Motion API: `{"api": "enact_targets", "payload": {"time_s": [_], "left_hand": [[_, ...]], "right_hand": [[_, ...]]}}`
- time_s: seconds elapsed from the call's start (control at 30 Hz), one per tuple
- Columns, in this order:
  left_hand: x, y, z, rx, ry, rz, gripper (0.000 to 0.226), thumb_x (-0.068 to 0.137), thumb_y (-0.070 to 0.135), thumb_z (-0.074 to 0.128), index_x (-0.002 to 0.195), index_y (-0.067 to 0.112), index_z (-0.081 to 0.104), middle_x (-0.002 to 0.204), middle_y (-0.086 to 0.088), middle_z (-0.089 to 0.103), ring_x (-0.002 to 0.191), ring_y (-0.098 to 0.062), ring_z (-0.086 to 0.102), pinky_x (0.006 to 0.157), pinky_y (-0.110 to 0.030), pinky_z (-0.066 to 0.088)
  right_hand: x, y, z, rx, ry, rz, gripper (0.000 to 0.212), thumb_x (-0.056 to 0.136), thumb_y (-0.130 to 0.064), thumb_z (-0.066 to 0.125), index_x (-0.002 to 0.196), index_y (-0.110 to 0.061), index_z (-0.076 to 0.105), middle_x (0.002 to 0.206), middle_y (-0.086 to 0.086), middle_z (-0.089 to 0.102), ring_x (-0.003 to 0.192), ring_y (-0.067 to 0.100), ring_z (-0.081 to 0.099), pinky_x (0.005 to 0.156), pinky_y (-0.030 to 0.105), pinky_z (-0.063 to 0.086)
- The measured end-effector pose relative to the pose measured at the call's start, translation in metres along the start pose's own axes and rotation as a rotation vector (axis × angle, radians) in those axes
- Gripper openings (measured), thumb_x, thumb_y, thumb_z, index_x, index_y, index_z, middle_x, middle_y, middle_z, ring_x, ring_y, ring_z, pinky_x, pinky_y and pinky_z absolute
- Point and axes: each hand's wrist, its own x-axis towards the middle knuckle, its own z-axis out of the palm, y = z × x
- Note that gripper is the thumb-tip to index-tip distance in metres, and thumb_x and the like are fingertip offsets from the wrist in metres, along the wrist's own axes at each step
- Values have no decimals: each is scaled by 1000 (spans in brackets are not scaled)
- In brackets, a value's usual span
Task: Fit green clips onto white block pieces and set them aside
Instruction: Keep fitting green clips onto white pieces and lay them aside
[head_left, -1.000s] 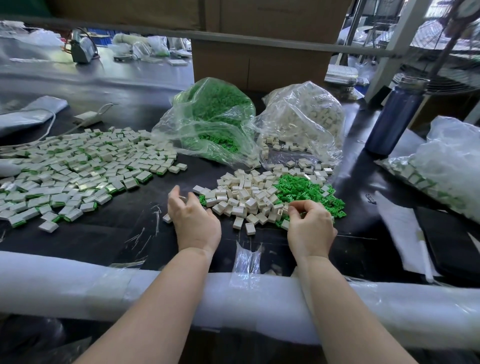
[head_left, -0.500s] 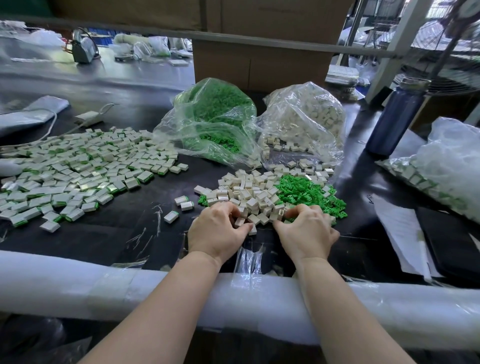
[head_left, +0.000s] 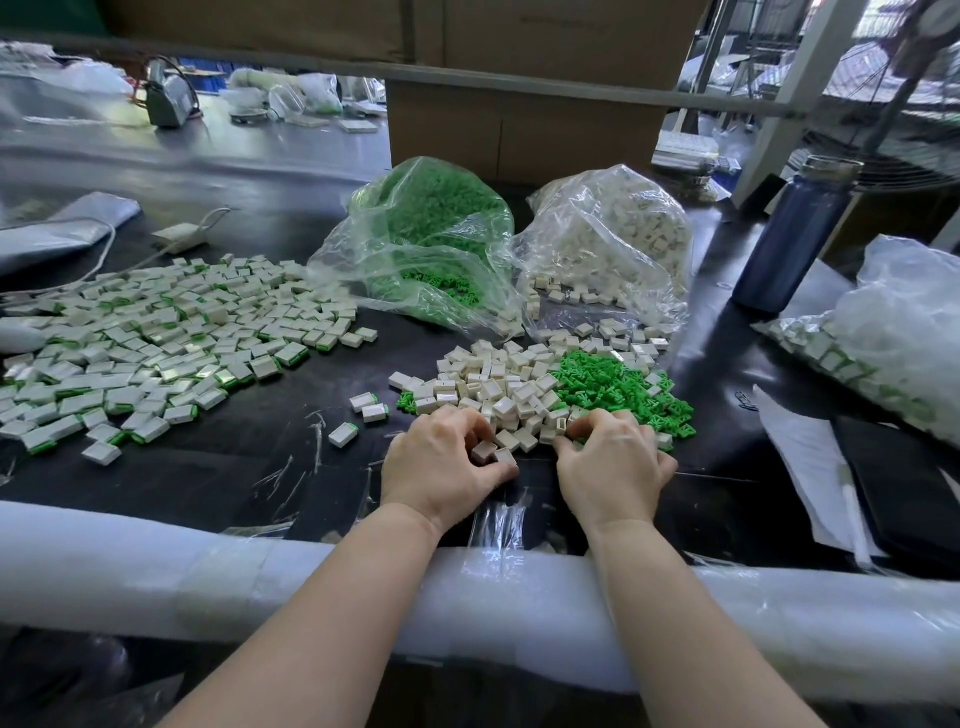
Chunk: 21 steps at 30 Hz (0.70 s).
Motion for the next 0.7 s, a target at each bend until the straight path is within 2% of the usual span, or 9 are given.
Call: {"api": "enact_targets", "payload": {"time_s": [0.27,0.43,0.5,0.6,0.7], "left_hand": [[2,-3,3,-55,-14,67,18,81,39,67,92,25,71,93,12,47,102,-10,46,93,-32,42],[4,-5,4,-74,13,107,19,85,29,64,98,16,71,100,9,45,106,-11,43,96,-24,36],[4,-4,3,-94,38,132,20,86,26,63,99,13,71,98,7,45,102,-10,41,91,-16,32],[3,-2,2,-149,64,155,18,87,22,62,98,10,70,94,6,46,93,-8,43,82,-9,30],[2,2,1,-255,81,156,15,87,18,62,96,9,70,90,3,49,85,-12,51,79,-13,40]], "right_hand": [[2,2,2,-8,8,-16,22,94,-36,50,106,-23,63,114,-1,53,109,20,43,90,35,27],[3,2,2,5,24,-17,22,95,-33,48,108,-21,62,116,1,52,111,21,41,91,35,27],[3,2,1,46,68,-25,21,95,-30,50,106,-19,63,115,3,51,111,23,40,92,35,27],[2,1,-1,193,180,-107,17,92,-23,55,98,-10,66,106,8,54,103,26,43,87,32,29],[-1,-2,-2,392,180,-237,11,92,-14,55,90,-6,63,82,0,56,81,21,52,69,23,32]]}}
